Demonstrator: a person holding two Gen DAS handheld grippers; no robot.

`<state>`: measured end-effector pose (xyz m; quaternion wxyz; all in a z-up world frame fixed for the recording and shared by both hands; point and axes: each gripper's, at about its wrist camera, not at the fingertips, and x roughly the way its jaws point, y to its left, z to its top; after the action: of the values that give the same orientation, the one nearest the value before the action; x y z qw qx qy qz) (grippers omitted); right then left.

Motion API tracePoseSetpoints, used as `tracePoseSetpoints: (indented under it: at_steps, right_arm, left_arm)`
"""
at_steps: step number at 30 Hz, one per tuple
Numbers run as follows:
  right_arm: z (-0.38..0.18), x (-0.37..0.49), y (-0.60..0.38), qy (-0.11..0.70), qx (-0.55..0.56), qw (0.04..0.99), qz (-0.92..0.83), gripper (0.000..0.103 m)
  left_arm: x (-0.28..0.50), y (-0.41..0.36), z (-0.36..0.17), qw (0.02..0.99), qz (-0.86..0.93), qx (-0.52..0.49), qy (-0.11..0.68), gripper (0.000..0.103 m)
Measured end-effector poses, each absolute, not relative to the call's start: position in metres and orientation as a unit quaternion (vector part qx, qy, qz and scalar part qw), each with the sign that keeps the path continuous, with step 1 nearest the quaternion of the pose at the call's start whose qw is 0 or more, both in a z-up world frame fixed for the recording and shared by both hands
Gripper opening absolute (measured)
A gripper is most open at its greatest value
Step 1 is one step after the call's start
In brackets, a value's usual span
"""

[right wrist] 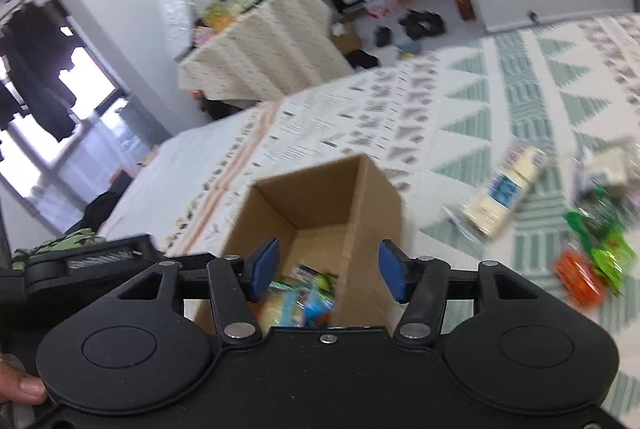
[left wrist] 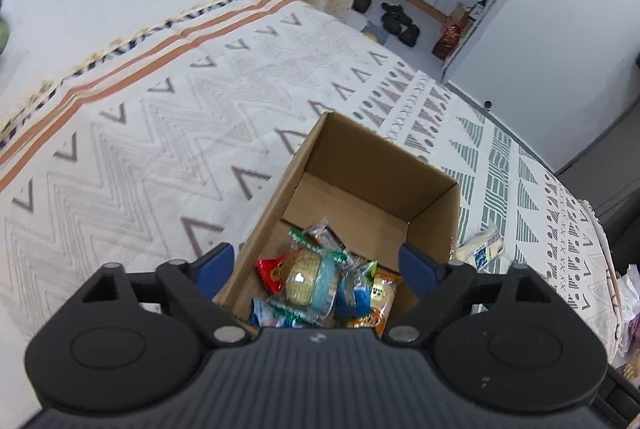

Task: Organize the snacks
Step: 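Open both tools to drop the two packets into the box, then withdraw both tools from the box toward the remaining snacks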

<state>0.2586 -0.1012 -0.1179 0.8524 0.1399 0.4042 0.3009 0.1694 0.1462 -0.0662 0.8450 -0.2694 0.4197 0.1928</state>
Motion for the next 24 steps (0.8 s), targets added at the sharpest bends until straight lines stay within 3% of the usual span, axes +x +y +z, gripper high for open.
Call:
tracePoseSetpoints:
  at_steps: [11,14,24]
  right_arm:
    - [-0.074,0.242,-0.143,0.411,0.093,0.864,0.275,0.058]
    - [-0.062,0.236,-0.157,0.403,0.091,0.871,0.265,0.064]
    - [-0.033,0.211,-0.212,0.377,0.098,0.890,0.237,0.084]
  left_arm:
    - [0.159,0.110,-0.045,0.852,0.145,-0.253,0.434,0.098]
    - [0.157,0.094,-0.037,0.861,0.126,-0.241,0.430,0.103]
    - [0.142,0.049,-0.027,0.877,0.100,-0.211,0.420,0.103]
